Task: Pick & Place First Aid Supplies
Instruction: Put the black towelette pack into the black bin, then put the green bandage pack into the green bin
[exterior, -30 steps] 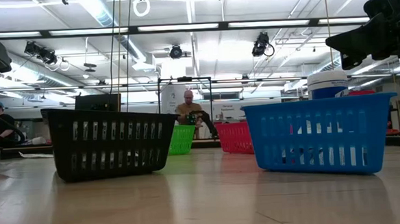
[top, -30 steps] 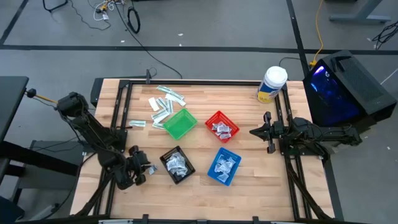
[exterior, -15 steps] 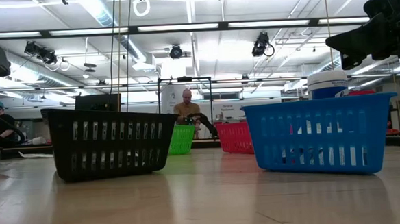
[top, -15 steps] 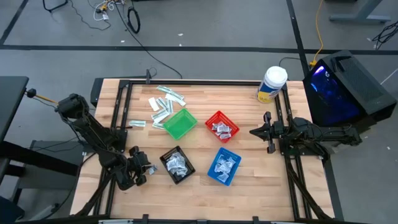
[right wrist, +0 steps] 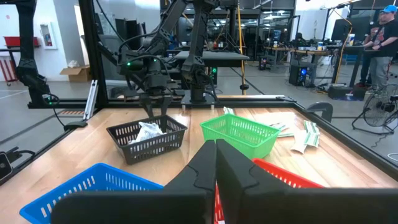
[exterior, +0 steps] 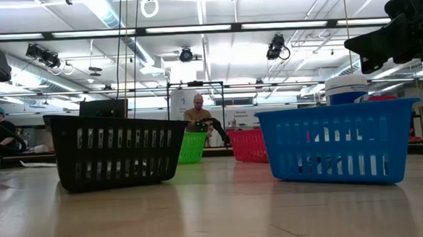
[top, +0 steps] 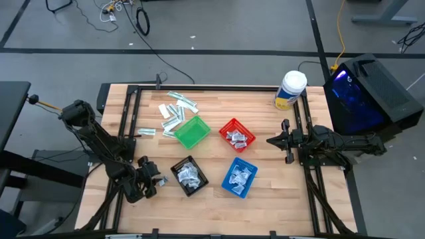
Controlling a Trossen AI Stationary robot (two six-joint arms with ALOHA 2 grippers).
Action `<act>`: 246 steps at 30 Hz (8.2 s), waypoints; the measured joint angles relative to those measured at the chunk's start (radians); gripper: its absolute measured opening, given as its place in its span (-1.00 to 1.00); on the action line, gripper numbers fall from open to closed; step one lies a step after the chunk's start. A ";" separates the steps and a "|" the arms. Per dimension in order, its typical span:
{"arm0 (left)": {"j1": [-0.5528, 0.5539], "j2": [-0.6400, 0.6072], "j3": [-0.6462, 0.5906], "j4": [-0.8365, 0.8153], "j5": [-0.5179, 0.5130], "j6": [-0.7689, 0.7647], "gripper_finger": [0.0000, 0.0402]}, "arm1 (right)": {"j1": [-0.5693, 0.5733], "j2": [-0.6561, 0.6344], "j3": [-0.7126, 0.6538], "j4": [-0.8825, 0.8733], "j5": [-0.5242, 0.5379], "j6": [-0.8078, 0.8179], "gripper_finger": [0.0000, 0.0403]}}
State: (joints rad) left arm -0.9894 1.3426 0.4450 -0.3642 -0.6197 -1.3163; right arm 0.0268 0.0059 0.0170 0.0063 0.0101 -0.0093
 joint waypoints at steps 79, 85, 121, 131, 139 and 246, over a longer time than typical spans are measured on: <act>0.211 -0.068 0.352 -0.310 0.079 0.398 -0.99 | 0.000 0.000 0.000 0.000 0.000 0.000 -0.94; 0.310 -0.067 0.353 -0.144 0.158 0.654 -0.99 | 0.000 0.000 0.000 0.000 0.000 0.000 -0.94; 0.528 -0.007 0.354 0.178 0.571 1.218 -0.74 | 0.000 0.000 0.000 0.000 0.000 0.000 -0.94; 0.550 -0.016 0.354 0.170 0.571 1.197 -0.26 | 0.000 0.000 0.000 0.000 0.000 0.000 -0.94; 0.650 -0.102 0.356 0.112 0.563 1.171 -0.12 | 0.000 0.000 0.000 0.000 0.000 0.000 -0.94; 1.571 -0.010 0.514 -0.737 0.545 1.938 0.38 | 0.000 0.000 0.000 0.000 0.000 0.000 -0.94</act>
State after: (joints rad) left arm 0.5816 1.3327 0.9588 -1.1015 -0.0750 0.6217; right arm 0.0267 0.0059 0.0172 0.0063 0.0099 -0.0093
